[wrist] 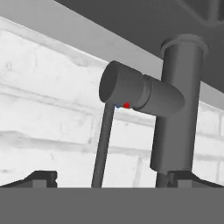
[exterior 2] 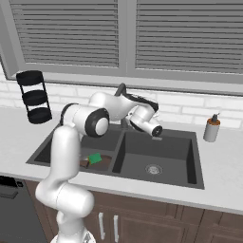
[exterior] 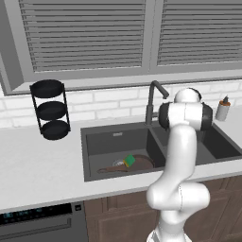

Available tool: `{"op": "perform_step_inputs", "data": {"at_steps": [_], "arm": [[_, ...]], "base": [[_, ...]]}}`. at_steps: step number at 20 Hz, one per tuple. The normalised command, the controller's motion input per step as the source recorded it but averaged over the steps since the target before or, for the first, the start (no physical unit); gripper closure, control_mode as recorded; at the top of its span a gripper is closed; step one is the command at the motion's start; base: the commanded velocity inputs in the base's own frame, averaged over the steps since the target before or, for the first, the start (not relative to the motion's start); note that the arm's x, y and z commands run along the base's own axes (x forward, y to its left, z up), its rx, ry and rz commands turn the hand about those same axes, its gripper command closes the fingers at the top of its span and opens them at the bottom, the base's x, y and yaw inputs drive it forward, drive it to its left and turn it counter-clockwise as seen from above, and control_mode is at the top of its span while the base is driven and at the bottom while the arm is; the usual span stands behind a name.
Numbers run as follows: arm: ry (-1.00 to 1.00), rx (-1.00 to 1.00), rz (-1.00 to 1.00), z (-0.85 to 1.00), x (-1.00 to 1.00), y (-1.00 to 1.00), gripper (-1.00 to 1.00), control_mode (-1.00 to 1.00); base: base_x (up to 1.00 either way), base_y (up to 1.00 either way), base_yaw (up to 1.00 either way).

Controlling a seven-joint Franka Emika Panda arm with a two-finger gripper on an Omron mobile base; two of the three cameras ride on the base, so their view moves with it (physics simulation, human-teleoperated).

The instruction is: Pick the pan and sponge and place them into the sink. Then turn on the water.

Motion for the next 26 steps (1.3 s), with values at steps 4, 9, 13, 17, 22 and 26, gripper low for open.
{"op": "perform_step_inputs", "data": {"at_steps": [4, 9, 13, 17, 22, 26], "arm": [[0.03, 0.00, 0.00, -0.38, 0.44, 0.00, -1.00, -1.00], [0.02, 0.00, 0.00, -0.37, 0.39, 0.00, -1.00, -1.00], [0.00, 0.05, 0.00, -0.06, 0.33, 0.00, -1.00, -1.00], [0.00, 0.06, 0.00, 0.00, 0.30, 0.00, -1.00, -1.00], [0.00, 0.05, -0.05, 0.00, 0.22, 0.00, 1.00, -1.00], [0.00, 0.09, -0.16, 0.00, 0.12, -0.17, 1.00, -1.00]], "base": [[0.00, 0.00, 0.00], [0.00, 0.00, 0.00], [0.00, 0.00, 0.00], [0.00, 0.00, 0.00], [0.00, 0.00, 0.00], [0.00, 0.00, 0.00]]}}
